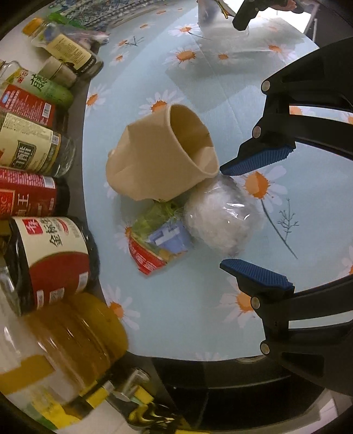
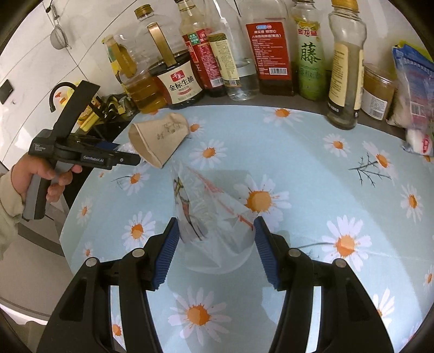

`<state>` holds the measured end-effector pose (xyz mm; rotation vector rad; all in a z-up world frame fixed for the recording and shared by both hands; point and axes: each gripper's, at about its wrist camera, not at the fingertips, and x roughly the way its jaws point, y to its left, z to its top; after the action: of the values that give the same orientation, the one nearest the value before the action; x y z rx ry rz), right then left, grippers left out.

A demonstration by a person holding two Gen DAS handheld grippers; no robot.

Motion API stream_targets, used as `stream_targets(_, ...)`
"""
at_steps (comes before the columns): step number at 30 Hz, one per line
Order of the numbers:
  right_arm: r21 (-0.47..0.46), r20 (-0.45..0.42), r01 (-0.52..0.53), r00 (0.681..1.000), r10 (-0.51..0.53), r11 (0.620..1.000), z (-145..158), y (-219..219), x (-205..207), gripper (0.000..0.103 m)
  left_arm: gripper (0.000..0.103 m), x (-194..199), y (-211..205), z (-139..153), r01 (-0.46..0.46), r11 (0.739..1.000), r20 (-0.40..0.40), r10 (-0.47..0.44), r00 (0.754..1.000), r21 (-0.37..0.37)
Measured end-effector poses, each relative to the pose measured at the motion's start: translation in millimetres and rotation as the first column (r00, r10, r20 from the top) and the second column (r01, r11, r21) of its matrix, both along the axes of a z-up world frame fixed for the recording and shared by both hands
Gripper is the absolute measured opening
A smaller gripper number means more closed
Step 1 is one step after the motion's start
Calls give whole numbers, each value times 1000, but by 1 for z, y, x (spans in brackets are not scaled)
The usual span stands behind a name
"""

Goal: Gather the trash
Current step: 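Close the left tool on the white plastic-wrapped bundle, then carry the white bundle in the left tool while the right tool carries the printed bag to the bin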

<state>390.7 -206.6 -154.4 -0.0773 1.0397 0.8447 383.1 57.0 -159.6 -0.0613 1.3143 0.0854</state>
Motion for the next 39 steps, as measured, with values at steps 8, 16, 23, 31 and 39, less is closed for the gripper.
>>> stream_targets(8,-15,-1,26,1000,-26,1000,5,1,-14,57,62,12,-1,-5,114,993,-11,-114,993,-16)
stream_targets(16,-30,1,42,999,-42,999,9,3,-23,57,62,20,6,-10,171,985,0,-171,985,-10)
stream_targets(23,-36,7,52,999,-52,998,11,3,-29,57,54,20,1,-8,203,979,31,-202,979,-18)
stream_targets(31,-39,10,57,998,-57,998,11,7,-41,57,53,-7,9,-1,187,982,61,-185,981,-38)
stream_targets(39,-40,21,59,998,-59,997,15,22,-65,57,53,-58,13,21,150,983,103,-140,985,-104)
